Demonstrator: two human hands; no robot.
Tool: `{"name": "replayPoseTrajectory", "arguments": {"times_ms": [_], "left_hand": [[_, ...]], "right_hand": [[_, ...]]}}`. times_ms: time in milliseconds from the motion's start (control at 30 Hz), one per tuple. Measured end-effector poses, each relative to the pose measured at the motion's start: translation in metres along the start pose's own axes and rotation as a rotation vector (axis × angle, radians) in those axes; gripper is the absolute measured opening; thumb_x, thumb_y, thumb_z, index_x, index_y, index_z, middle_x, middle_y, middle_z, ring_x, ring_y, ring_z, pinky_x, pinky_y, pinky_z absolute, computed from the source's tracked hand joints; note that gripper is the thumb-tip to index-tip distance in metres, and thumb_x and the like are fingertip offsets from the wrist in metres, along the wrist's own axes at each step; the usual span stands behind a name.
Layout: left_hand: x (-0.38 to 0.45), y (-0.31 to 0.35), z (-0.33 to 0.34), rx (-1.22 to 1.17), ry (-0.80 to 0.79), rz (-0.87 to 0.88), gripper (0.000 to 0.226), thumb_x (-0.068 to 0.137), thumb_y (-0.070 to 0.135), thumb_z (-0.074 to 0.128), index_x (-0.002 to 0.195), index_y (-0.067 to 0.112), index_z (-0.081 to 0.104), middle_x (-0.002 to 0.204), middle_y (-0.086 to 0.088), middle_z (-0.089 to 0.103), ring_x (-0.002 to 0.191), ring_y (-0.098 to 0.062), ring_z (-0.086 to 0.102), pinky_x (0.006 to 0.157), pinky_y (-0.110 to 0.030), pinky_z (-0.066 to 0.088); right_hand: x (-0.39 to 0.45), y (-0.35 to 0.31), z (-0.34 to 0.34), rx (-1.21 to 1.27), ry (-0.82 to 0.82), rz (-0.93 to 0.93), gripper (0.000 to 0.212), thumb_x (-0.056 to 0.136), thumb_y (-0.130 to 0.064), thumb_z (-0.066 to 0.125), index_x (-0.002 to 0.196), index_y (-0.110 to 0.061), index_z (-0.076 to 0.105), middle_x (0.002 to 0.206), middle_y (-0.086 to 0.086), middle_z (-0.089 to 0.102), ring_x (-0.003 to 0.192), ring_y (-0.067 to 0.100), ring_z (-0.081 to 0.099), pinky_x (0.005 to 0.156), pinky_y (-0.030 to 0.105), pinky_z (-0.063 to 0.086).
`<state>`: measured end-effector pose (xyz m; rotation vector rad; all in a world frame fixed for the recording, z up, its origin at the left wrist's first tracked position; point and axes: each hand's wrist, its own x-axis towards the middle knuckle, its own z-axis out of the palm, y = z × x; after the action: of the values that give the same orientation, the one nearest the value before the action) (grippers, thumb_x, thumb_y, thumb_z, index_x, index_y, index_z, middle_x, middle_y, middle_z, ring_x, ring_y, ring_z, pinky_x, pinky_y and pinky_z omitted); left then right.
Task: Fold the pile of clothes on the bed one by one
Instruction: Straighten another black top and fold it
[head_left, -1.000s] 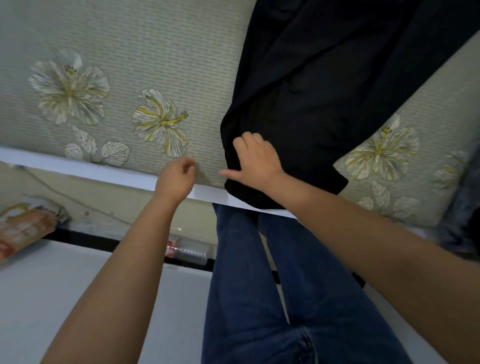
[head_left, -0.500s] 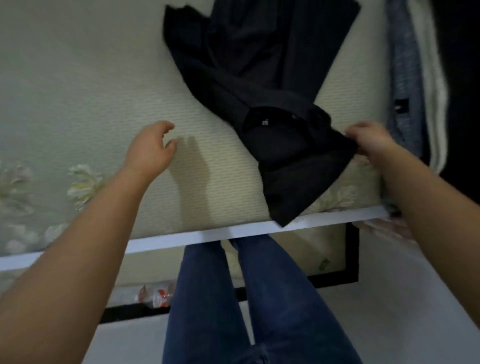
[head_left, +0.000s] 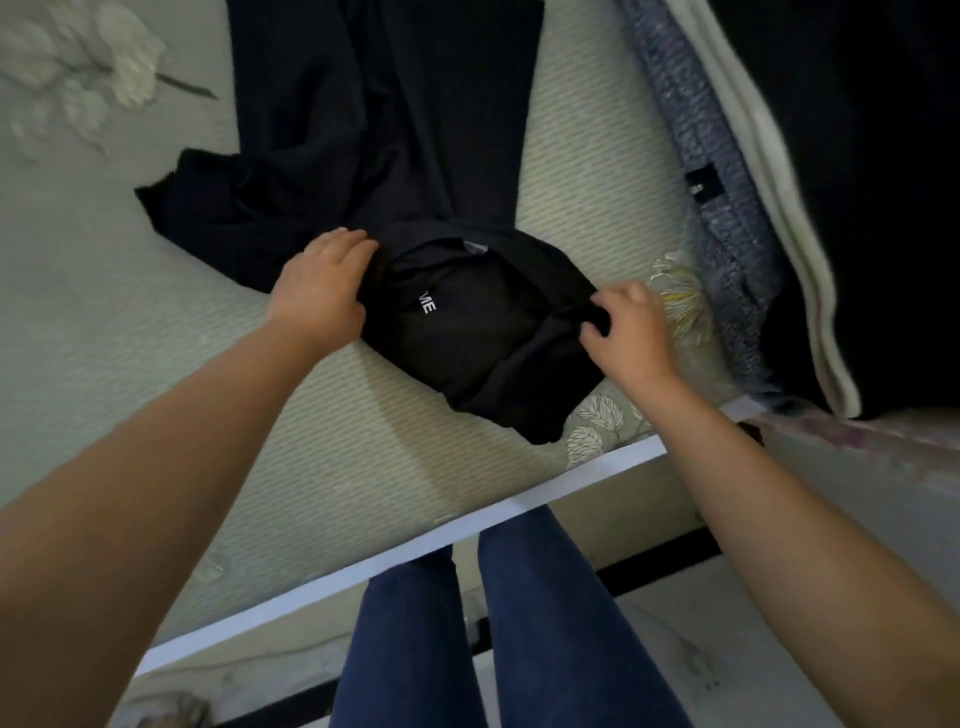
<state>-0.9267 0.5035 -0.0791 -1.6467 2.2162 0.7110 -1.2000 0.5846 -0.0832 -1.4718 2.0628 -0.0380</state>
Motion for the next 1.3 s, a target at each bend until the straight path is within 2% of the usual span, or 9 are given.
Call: {"name": "replayPoseTrajectory", "arguments": {"times_ms": [167,300,500,600,733,833,1033,1200,1300], "left_hand": [[0.005,-0.014,-0.013,0.062,0.039,-0.050,0.040,0.090,0.012,0.049,0.130,0.007,0.049,0.137,-0.015,0.044,0.126,-0.034,0.035,0.099,-0.044,0.031],[0.016,-0.008,-0.016,0.025,0.065,-0.062,0.027,0.091,0.015,0.050,0.113,0.006,0.061,0.120,-0.015,0.056,0.113,-0.035,0.045,0.090,-0.042,0.036],[0.013,-0.014,-0.040,-0.528,0.208,-0.204,0.013,0.090,0.009,0.050,0.098,0.010,0.060,0.088,0.000,0.057,0.082,-0.010,0.051,0.074,-0.012,0.041],[0.009,-0.022,-0.054,-0.584,0.241,-0.203,0.008,0.092,0.010,0.046,0.091,0.015,0.052,0.073,0.011,0.050,0.067,0.001,0.045,0.058,0.004,0.035],[0.005,-0.021,-0.066,-0.549,0.286,-0.255,0.017,0.096,0.013,0.039,0.104,0.009,0.053,0.083,0.002,0.051,0.075,-0.010,0.046,0.061,-0.011,0.033],[0.001,-0.015,-0.066,-0.404,0.271,-0.228,0.024,0.098,0.018,0.034,0.112,0.003,0.048,0.091,-0.004,0.048,0.084,-0.015,0.044,0.064,-0.014,0.027],[-0.009,-0.018,-0.073,-0.225,-0.075,-0.077,0.042,0.084,0.029,0.035,0.108,0.002,0.057,0.100,-0.012,0.053,0.100,-0.028,0.049,0.089,-0.042,0.040],[-0.029,-0.023,-0.097,-0.218,0.041,-0.072,0.018,0.089,0.003,0.042,0.092,-0.001,0.059,0.083,-0.006,0.051,0.080,-0.021,0.049,0.069,-0.029,0.034],[-0.044,-0.019,-0.118,-0.325,0.175,-0.103,0.013,0.090,0.002,0.045,0.092,0.006,0.058,0.081,0.001,0.051,0.073,-0.012,0.047,0.065,-0.016,0.036]], "right_hand": [[-0.017,0.015,-0.009,0.087,-0.082,-0.083,0.031,0.065,0.022,0.046,0.084,0.010,0.068,0.098,0.028,0.059,0.097,0.039,0.053,0.077,0.028,0.035],[-0.035,0.039,-0.008,0.000,-0.210,-0.066,0.031,0.073,0.020,0.043,0.094,0.015,0.065,0.106,0.027,0.059,0.105,0.039,0.047,0.081,0.029,0.034],[-0.029,-0.006,-0.009,0.133,0.256,-0.064,0.024,0.081,-0.008,0.057,0.094,0.011,0.064,0.094,0.027,0.063,0.089,0.041,0.057,0.082,0.036,0.040],[-0.014,-0.021,0.000,0.059,0.138,-0.119,0.039,0.077,-0.010,0.068,0.111,0.007,0.058,0.112,0.024,0.058,0.105,0.040,0.052,0.092,0.044,0.038],[0.000,-0.026,0.002,-0.045,0.116,-0.111,0.051,0.074,0.000,0.062,0.124,-0.002,0.051,0.127,0.022,0.048,0.117,0.039,0.043,0.094,0.048,0.036],[0.015,-0.031,0.002,-0.046,0.133,-0.253,0.043,0.073,0.000,0.054,0.114,-0.006,0.063,0.128,0.021,0.051,0.119,0.041,0.043,0.094,0.049,0.034],[0.035,-0.029,0.008,-0.254,-0.081,-0.364,0.051,0.085,-0.031,0.058,0.131,-0.010,0.047,0.137,0.005,0.042,0.125,0.025,0.033,0.102,0.037,0.020],[0.037,-0.026,0.003,-0.386,-0.096,-0.418,0.034,0.092,-0.018,0.045,0.123,-0.011,0.056,0.131,0.002,0.048,0.118,0.025,0.040,0.091,0.034,0.026],[0.035,-0.038,-0.012,-0.140,-0.015,-0.409,0.030,0.089,-0.009,0.047,0.114,-0.007,0.063,0.121,0.008,0.060,0.111,0.028,0.048,0.091,0.034,0.032]]}}
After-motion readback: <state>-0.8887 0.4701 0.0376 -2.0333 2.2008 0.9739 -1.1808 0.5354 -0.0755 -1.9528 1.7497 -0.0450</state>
